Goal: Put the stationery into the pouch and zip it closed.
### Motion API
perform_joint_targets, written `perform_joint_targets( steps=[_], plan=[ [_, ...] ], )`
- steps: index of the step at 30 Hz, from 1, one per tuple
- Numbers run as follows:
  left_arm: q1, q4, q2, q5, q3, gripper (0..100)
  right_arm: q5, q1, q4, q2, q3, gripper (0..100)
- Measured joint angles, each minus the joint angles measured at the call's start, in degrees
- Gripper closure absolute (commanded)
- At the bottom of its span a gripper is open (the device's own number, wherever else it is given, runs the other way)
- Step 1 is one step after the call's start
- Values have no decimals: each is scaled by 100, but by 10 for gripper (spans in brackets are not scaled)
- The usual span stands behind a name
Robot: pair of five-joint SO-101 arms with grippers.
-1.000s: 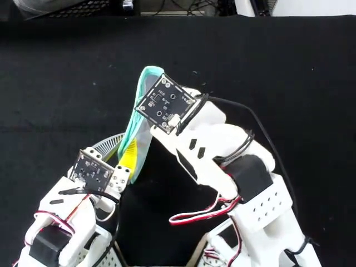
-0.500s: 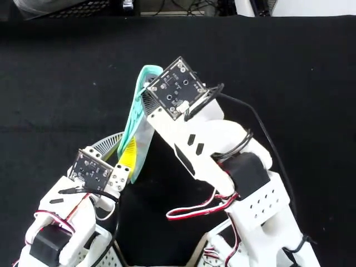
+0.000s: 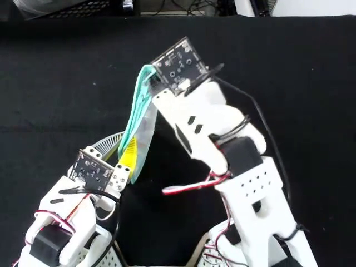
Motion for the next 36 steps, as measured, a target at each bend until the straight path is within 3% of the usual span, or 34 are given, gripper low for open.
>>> perform_joint_targets(
  steps=[9, 18, 30, 32, 36],
  plan=[
    [0, 0, 0, -149, 70, 971, 70, 202, -360, 97, 9, 986],
    [9, -9, 0, -167, 79, 971, 88, 870, -554, 1108, -466, 986],
    [9, -9, 0, -167, 88, 971, 88, 914, -273, 1512, -932, 982],
    [18, -9, 0, -167, 88, 971, 88, 914, -70, 1371, -967, 947],
    [44, 0, 0, -167, 88, 971, 88, 738, 633, 826, -976, 751]
  ],
)
